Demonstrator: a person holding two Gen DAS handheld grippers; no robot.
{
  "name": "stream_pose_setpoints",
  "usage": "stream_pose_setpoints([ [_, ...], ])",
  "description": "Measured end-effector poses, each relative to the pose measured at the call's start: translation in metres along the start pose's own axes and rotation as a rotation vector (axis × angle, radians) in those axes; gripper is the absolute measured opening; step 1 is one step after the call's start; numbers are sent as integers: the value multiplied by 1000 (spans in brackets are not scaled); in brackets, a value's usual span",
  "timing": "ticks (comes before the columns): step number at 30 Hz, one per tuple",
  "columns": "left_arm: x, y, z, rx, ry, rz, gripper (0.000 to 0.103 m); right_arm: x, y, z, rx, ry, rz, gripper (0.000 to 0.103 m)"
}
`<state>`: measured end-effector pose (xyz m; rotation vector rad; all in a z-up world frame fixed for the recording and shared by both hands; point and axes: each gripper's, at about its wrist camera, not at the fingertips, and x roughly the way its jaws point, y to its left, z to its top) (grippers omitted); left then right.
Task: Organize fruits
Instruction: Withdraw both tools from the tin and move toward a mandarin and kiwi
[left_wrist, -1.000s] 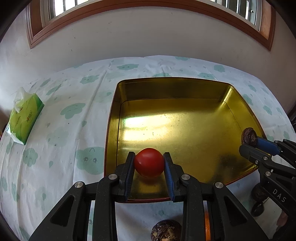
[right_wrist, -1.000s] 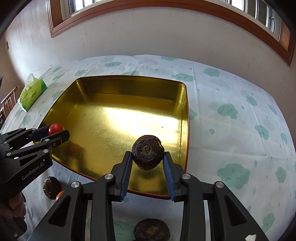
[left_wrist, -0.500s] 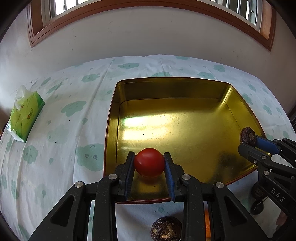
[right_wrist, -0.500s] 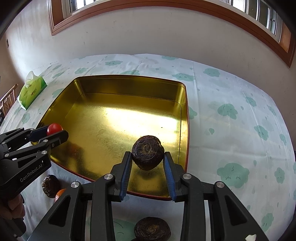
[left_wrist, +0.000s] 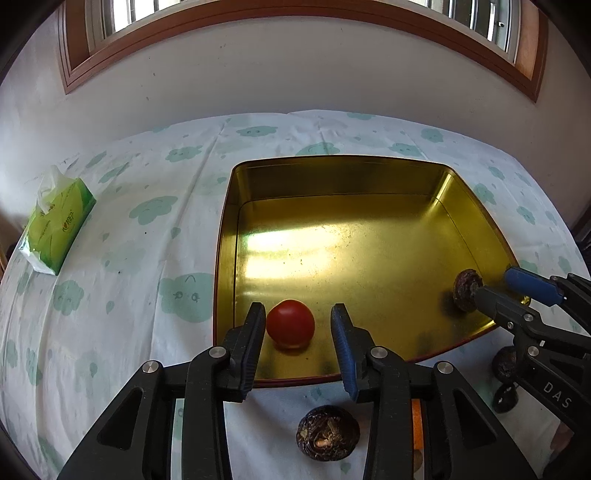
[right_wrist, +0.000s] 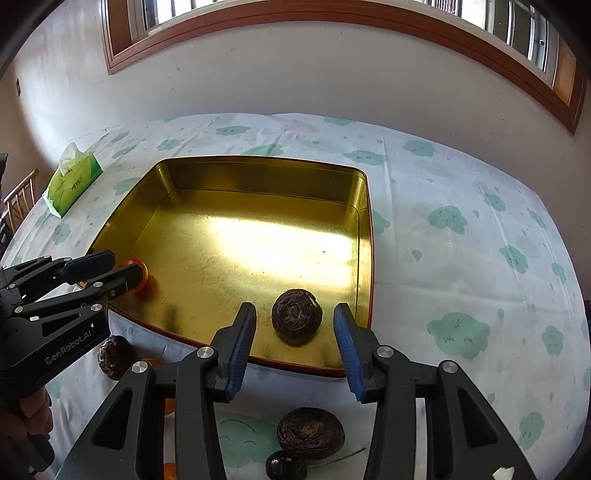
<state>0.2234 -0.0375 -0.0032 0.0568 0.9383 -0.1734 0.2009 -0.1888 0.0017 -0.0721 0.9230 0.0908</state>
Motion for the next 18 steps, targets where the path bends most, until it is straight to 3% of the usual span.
stream_pose_setpoints([
  [9,-44,-2,-22,-2,-49,-4,38,-44,1,-21,11,-52,-1,41],
  [18,-70,-6,-79,6,-31,0,38,-82,-7,-73,31,-59,-22,41],
])
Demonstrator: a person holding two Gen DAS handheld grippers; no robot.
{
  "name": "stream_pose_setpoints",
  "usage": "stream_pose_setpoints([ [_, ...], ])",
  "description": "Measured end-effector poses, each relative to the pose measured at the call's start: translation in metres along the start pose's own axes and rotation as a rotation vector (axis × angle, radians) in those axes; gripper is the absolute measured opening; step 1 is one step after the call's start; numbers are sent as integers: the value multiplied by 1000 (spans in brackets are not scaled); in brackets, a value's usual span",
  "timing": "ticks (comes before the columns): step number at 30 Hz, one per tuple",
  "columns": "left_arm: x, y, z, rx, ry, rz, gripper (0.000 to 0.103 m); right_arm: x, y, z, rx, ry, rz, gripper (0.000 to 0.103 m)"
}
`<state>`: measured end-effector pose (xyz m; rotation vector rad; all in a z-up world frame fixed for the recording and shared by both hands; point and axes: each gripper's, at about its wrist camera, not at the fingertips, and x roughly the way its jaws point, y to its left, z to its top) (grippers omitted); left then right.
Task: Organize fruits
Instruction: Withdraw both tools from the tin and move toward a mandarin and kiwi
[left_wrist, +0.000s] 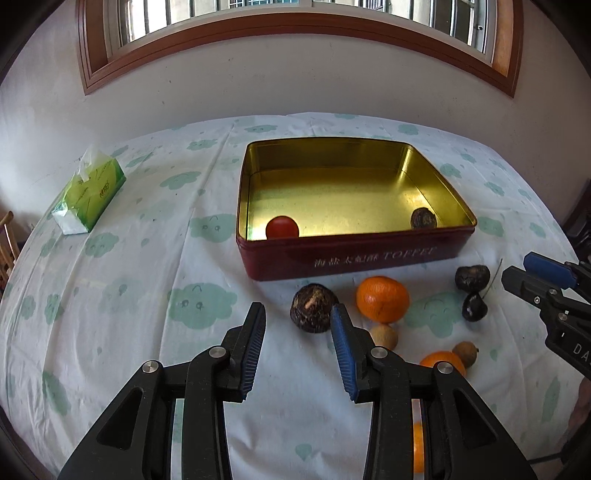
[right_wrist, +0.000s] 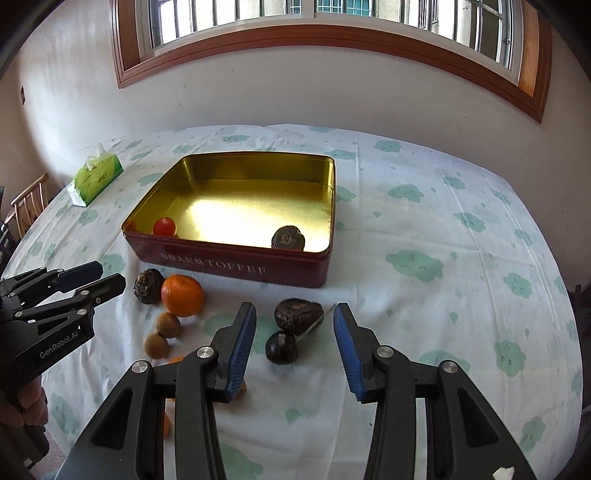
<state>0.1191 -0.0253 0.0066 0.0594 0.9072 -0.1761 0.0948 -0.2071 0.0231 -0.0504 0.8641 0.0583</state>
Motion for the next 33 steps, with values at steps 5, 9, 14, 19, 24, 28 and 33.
stream_pose_setpoints([
  [5,-13,-3,-39,-9,28,-6,38,-13,-5,-35,5,15,-18,41],
  [9,-26,-9,-67,-9,42,-16,38,-20,-2,-62,-4,30,-24,41],
  [14,-40,-25,-89,27,51,-42,38,-20,-1,-87,3,54,-18,41],
  [19,-43,-41,-93,73,52,-58,38,-13,-4,-96,10,75,-21,41],
  [24,-40,-50,-94,93,67,-64,38,-8,-11,-99,27,87,-32,41],
  [28,-39,-56,-96,98,74,-72,38,-5,-15,-100,34,96,-38,41],
  [33,-42,-62,-100,117,79,-74,38,-5,-17,-101,37,94,-34,41],
])
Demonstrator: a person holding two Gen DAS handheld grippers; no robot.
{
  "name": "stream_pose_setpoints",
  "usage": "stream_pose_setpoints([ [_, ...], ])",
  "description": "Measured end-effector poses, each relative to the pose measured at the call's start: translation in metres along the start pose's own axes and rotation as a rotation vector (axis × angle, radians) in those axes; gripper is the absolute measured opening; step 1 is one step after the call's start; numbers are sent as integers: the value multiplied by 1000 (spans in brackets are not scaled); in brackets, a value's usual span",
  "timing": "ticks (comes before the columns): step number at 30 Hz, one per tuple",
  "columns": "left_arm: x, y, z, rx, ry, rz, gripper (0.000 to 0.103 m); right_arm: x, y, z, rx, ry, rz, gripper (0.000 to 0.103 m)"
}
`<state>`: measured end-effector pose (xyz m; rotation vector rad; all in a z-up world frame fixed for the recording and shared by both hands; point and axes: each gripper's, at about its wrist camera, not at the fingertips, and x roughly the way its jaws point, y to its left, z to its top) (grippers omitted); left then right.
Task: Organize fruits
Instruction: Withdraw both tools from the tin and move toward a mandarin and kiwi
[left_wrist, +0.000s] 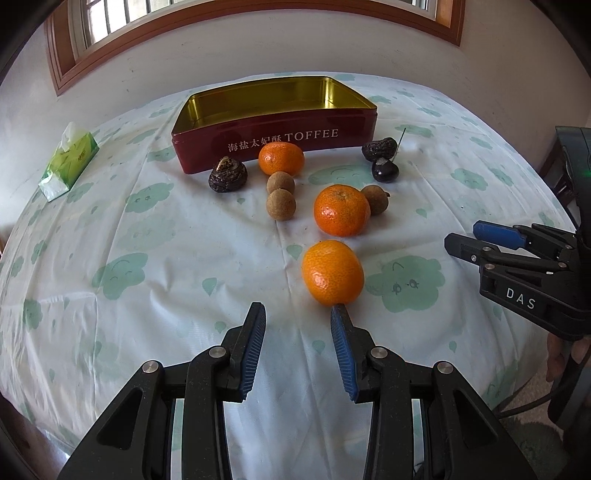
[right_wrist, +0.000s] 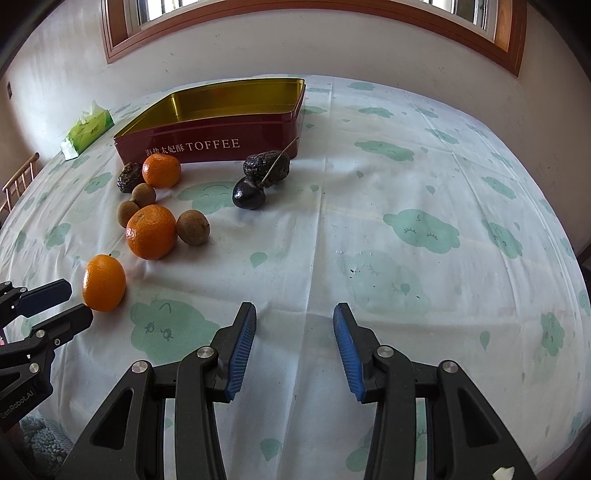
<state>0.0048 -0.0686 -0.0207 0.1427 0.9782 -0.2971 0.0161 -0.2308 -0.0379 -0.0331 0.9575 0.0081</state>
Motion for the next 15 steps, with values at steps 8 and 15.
stream_pose_setpoints([
  [8,-1,-13,-1,43,3,-25,38,-1,-1,0,6,-1,1,41],
  [15,5,-18,3,38,26,-45,39,-2,-5,-1,14,-4,2,41],
])
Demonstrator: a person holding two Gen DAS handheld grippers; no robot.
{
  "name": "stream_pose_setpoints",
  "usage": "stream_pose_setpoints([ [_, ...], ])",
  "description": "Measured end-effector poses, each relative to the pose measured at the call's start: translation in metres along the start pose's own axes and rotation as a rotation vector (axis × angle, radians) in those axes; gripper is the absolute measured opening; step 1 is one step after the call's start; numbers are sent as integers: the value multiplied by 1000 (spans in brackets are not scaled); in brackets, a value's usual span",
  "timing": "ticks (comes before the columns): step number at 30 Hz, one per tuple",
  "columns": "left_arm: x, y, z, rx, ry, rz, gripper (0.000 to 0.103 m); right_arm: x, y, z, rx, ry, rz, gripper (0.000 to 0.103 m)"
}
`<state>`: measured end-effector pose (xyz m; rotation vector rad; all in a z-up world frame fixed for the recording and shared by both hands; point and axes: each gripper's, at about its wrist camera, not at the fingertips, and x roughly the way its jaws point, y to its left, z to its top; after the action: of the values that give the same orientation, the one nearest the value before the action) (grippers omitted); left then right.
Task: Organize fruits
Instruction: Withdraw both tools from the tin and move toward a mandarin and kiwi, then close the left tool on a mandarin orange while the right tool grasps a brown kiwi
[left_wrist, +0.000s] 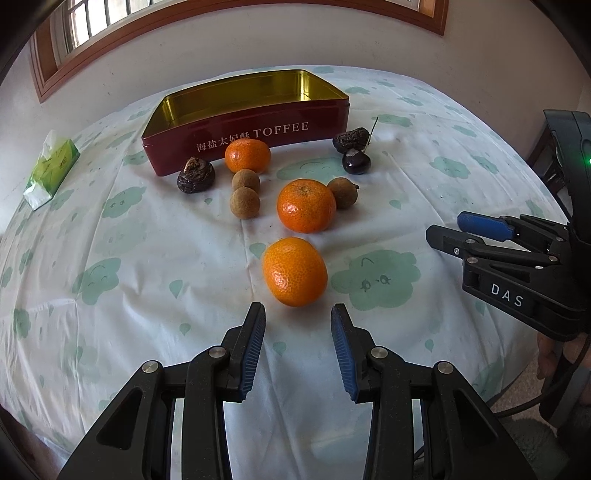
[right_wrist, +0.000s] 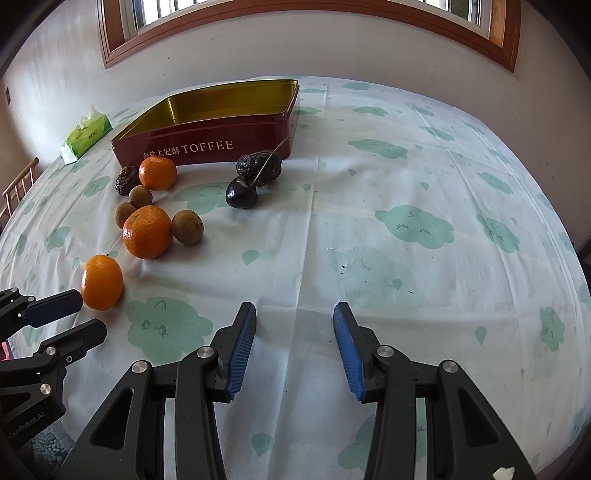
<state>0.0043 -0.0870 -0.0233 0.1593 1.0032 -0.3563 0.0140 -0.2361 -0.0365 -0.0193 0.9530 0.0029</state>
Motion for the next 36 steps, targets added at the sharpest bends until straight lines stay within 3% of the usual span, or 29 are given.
stream_pose_setpoints([
  [5,0,3,1,-17,-4,6,48,0,0,0,0,-2,0,41],
  [7,-1,4,2,-26,-14,8,58,0,-1,0,0,-2,0,41],
  [17,12,6,21,-69,-18,34,59,0,0,-1,0,-3,0,41],
  [20,15,4,21,-62,-19,38,57,0,-1,-1,-1,-4,-1,41],
  [22,17,4,20,-59,-20,40,44,-1,-1,-1,0,-5,0,41],
  [24,19,6,20,-68,-12,27,38,0,-1,-1,-1,-5,-1,41],
  [36,17,23,17,-96,-25,57,38,0,11,2,-37,0,23,43],
])
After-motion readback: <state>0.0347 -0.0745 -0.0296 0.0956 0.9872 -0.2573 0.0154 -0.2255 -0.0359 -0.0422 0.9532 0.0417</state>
